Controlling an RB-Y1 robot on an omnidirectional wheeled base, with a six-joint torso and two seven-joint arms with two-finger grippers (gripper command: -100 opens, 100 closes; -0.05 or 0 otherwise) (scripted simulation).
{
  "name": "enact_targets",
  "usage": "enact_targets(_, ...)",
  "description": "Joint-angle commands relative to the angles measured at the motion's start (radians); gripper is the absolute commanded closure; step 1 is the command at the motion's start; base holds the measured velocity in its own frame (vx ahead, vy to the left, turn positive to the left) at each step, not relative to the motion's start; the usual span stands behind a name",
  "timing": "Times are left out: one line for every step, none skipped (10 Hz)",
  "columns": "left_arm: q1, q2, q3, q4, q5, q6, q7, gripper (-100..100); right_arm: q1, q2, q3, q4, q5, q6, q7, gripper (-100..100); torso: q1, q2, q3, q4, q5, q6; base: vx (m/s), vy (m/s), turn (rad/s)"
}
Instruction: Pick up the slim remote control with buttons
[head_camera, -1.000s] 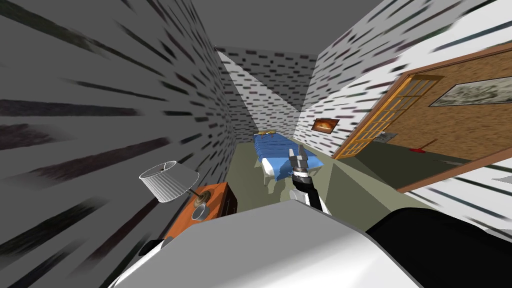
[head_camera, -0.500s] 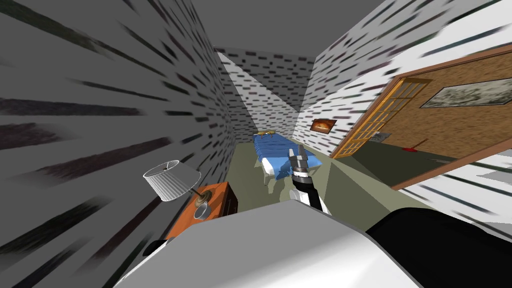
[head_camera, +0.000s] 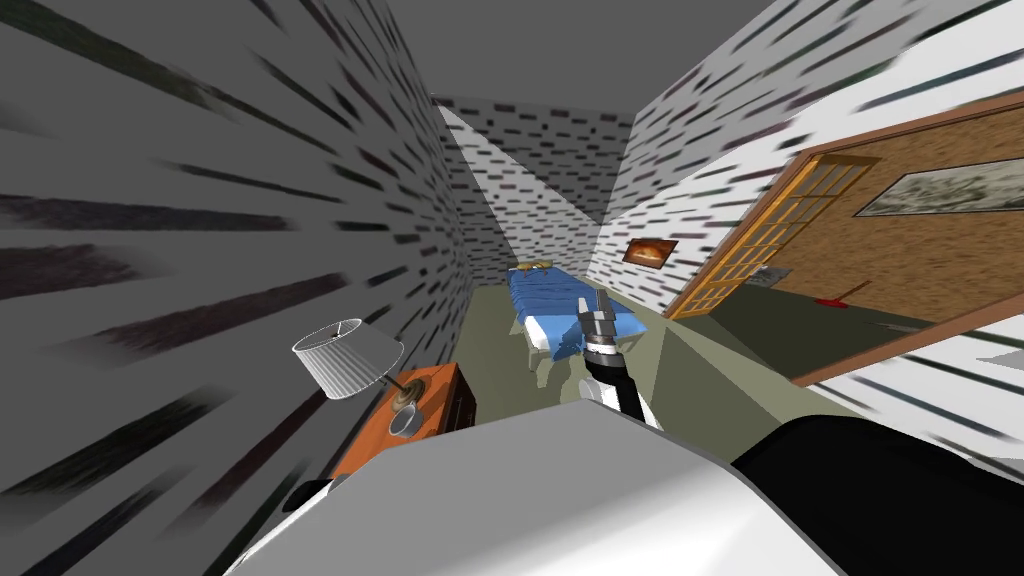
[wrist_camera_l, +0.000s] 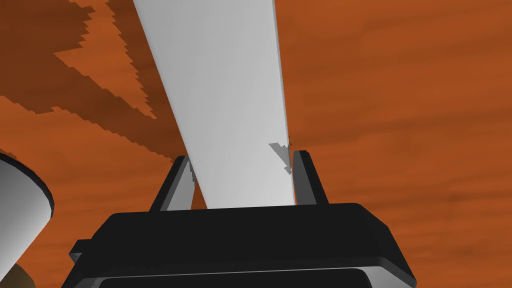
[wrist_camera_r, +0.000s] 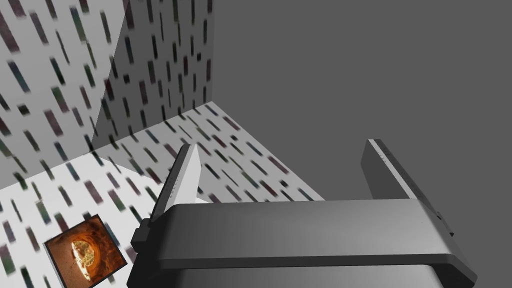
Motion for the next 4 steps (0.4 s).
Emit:
enact_targets(0.012, 0.026, 0.008, -0.033, 0.018, 0.032, -0.018, 100, 0.0, 0.0, 0.0, 0.0, 0.0, 0.0, 0.0, 0, 0.0, 0.0, 0.0, 0.0, 0.0, 0.0, 0.039, -0.084, 0.079)
enact_targets(0.016, 0.033, 0.01, -0.041, 0.023, 0.04, -0.022, 100, 0.0, 0.0, 0.0, 0.0, 0.0, 0.0, 0.0, 0, -0.003, -0.001, 0.0, 0.0, -0.001, 0.0, 0.041, -0.076, 0.081)
enact_targets(0.014, 0.027, 0.009, -0.032, 0.02, 0.03, -0.02, 100, 0.0, 0.0, 0.0, 0.0, 0.0, 0.0, 0.0, 0, -0.003, -0.001, -0.001, 0.0, -0.001, 0.0, 0.017, -0.03, 0.017)
enact_targets(0.015, 0.028, 0.009, -0.035, 0.021, 0.033, -0.021, 0, 0.0, 0.0, 0.0, 0.0, 0.0, 0.0, 0.0, 0, -0.001, -0.001, 0.0, 0.0, 0.0, 0.0, 0.003, -0.007, -0.003)
